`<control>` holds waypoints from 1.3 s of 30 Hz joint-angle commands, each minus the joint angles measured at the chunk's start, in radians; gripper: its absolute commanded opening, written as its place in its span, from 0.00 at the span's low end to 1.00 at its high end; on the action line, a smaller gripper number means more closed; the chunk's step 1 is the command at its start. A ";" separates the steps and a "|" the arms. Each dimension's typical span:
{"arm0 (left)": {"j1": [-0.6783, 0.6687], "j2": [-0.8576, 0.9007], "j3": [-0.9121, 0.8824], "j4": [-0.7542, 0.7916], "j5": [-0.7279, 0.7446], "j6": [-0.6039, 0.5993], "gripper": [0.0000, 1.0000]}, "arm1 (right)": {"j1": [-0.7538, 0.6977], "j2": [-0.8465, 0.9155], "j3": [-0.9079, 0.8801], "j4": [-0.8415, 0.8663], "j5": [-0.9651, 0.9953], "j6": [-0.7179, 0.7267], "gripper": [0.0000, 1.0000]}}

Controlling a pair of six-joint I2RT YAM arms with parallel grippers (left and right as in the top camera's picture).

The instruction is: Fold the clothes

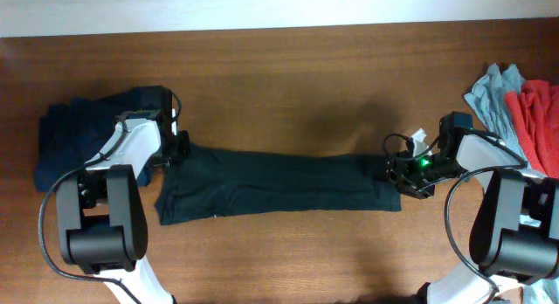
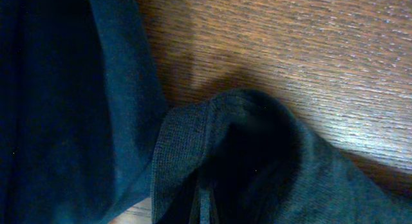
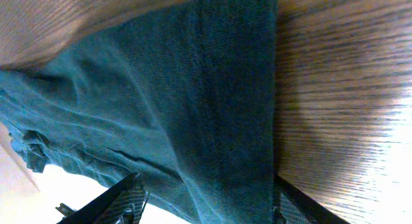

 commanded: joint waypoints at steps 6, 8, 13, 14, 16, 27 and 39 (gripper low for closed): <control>-0.002 0.054 -0.010 -0.003 0.012 -0.009 0.09 | -0.009 0.069 -0.133 0.055 0.151 0.023 0.42; -0.002 0.054 0.000 -0.005 0.012 -0.009 0.09 | -0.009 0.069 -0.136 0.072 0.138 0.024 0.26; -0.002 0.054 0.064 -0.054 0.012 -0.004 0.08 | -0.031 0.065 -0.089 0.058 0.122 0.024 0.05; -0.002 0.053 0.086 -0.071 0.013 0.006 0.08 | -0.038 0.062 -0.074 0.045 0.122 0.024 0.04; -0.002 0.053 0.142 -0.117 0.012 0.014 0.08 | -0.052 0.051 -0.038 0.013 0.126 0.024 0.04; -0.002 0.053 0.538 -0.499 0.013 0.014 0.08 | -0.092 -0.017 0.181 -0.161 0.171 0.023 0.04; -0.002 0.053 0.848 -0.667 0.092 0.014 0.08 | 0.217 -0.043 0.304 -0.268 0.043 -0.006 0.04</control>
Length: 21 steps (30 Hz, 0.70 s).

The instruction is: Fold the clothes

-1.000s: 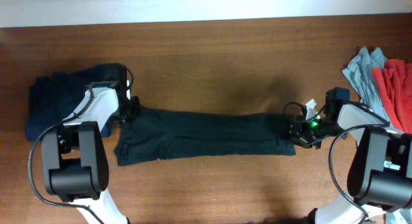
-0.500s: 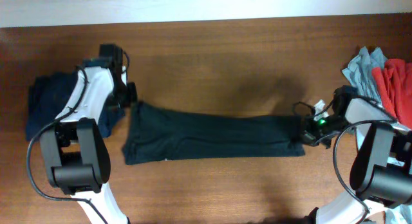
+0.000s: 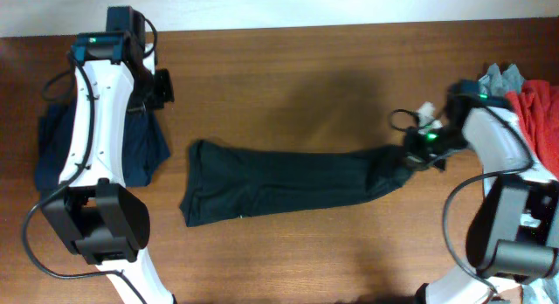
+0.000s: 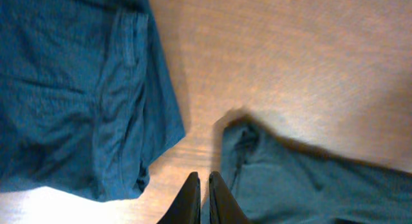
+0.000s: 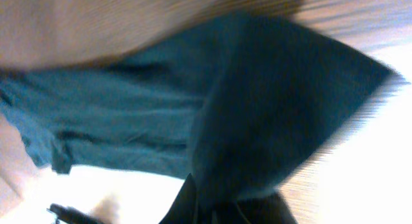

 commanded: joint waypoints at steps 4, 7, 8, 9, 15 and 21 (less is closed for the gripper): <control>-0.002 -0.003 0.084 -0.015 0.038 0.010 0.09 | 0.327 -0.026 0.014 0.066 -0.042 -0.003 0.04; -0.002 -0.003 0.084 -0.024 0.038 0.010 0.09 | 0.454 -0.020 0.014 0.143 -0.039 0.036 0.04; -0.001 -0.003 0.084 -0.027 0.038 0.011 0.09 | 0.518 -0.011 0.014 0.189 -0.039 0.047 0.04; -0.002 -0.003 0.084 -0.027 0.038 0.018 0.09 | 0.555 -0.003 0.014 0.216 -0.038 0.047 0.04; -0.002 -0.003 0.084 -0.037 0.038 0.024 0.09 | 0.699 0.036 0.014 0.354 0.037 0.119 0.04; -0.001 -0.003 0.084 -0.060 0.038 0.025 0.08 | 0.725 0.053 0.014 0.412 0.036 0.133 0.04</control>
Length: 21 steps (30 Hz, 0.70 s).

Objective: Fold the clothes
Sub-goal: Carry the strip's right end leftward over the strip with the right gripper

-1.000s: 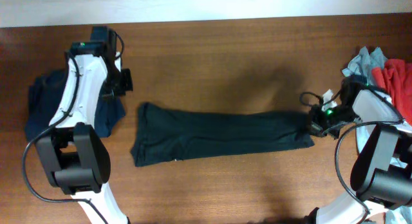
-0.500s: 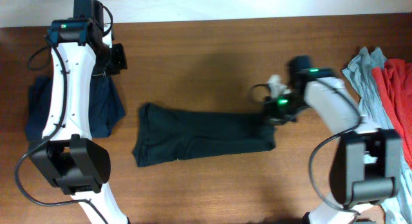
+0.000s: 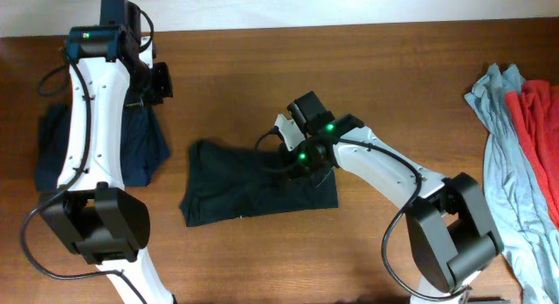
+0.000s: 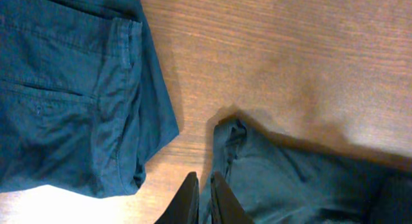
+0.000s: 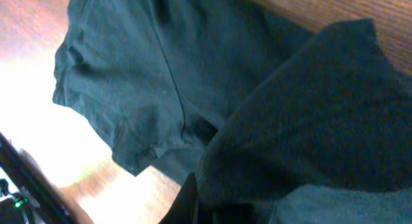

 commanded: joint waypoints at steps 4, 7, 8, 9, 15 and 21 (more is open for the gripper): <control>-0.002 -0.003 0.020 -0.002 0.011 0.016 0.08 | 0.006 0.010 0.013 0.006 0.008 0.014 0.07; -0.001 -0.003 0.020 -0.002 0.010 0.016 0.08 | 0.006 0.010 0.013 0.020 -0.141 -0.053 0.30; -0.002 -0.003 0.020 -0.002 0.010 0.016 0.09 | 0.006 0.010 0.013 0.026 -0.206 -0.092 0.42; -0.002 -0.003 0.020 -0.002 0.010 0.016 0.08 | 0.006 0.010 0.013 0.028 -0.240 -0.109 0.48; -0.002 -0.003 0.020 -0.003 0.010 0.016 0.09 | -0.039 -0.029 0.014 0.021 -0.266 -0.132 0.56; -0.002 -0.003 0.020 -0.002 0.010 0.016 0.13 | -0.160 -0.036 0.013 -0.081 -0.208 -0.044 0.17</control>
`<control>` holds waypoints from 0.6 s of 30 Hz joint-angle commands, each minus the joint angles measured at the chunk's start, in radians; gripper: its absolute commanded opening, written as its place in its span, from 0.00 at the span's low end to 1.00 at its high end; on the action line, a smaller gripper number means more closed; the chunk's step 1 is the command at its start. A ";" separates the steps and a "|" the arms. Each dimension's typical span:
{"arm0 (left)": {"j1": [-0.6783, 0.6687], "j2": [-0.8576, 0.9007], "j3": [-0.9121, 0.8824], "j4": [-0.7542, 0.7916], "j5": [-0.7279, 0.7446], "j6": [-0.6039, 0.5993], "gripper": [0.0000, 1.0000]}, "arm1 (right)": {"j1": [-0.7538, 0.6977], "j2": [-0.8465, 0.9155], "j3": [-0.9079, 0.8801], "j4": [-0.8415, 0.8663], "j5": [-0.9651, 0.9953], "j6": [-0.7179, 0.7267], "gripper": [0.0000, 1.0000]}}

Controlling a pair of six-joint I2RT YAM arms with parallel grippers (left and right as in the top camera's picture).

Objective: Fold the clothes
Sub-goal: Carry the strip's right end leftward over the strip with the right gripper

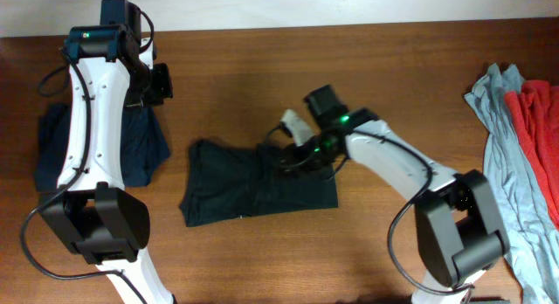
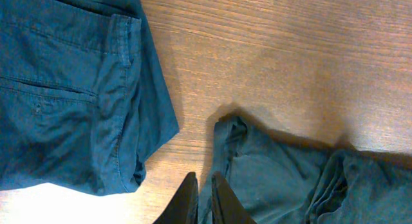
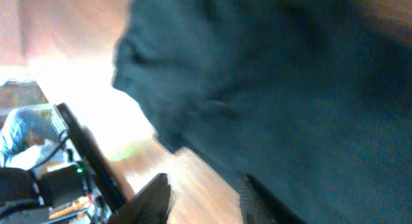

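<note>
A dark teal garment (image 1: 253, 186) lies folded in half in the middle of the table, its doubled end bunched at the right (image 2: 335, 185). My right gripper (image 1: 295, 157) hovers low over that upper layer; the right wrist view shows its jaws (image 3: 203, 199) open, nothing between them, with teal cloth (image 3: 277, 82) filling the frame. My left gripper (image 1: 162, 82) hangs high at the back left, shut and empty (image 2: 205, 198), above the gap between the garment and a folded blue pair of trousers (image 2: 64, 89).
The folded blue trousers (image 1: 144, 147) lie at the table's left side, partly under my left arm. A loose heap of grey and red clothes (image 1: 515, 103) sits at the right edge. Bare wood table (image 1: 393, 68) shows behind and right of the garment.
My right gripper has opened and let go of the garment's end, which now lies on the left half. The left arm has not moved.
The garment lay stretched out long, with a gripper at each end. Then my left gripper was away at the back left, shut and empty, while the right held the lifted right end. That end then lay over the left half, and now it is released.
</note>
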 commanded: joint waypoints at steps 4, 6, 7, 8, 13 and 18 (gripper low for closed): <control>-0.002 -0.003 0.020 0.011 0.008 0.012 0.15 | -0.005 -0.006 0.012 -0.029 0.081 0.080 0.29; -0.002 -0.003 0.020 0.012 0.008 0.013 0.17 | 0.048 0.014 0.012 -0.062 0.131 0.080 0.68; -0.001 -0.003 0.020 0.012 0.008 0.013 0.17 | 0.067 0.017 0.012 -0.062 0.150 0.076 0.70; -0.002 -0.003 0.020 0.012 0.008 0.013 0.17 | 0.094 0.022 0.012 -0.053 0.169 0.072 0.70; -0.001 -0.003 0.020 0.012 0.008 0.013 0.17 | 0.212 0.025 0.012 -0.023 0.483 -0.002 0.69; -0.001 -0.003 0.020 0.014 0.008 0.039 0.18 | 0.308 0.025 0.042 -0.035 0.658 -0.113 0.70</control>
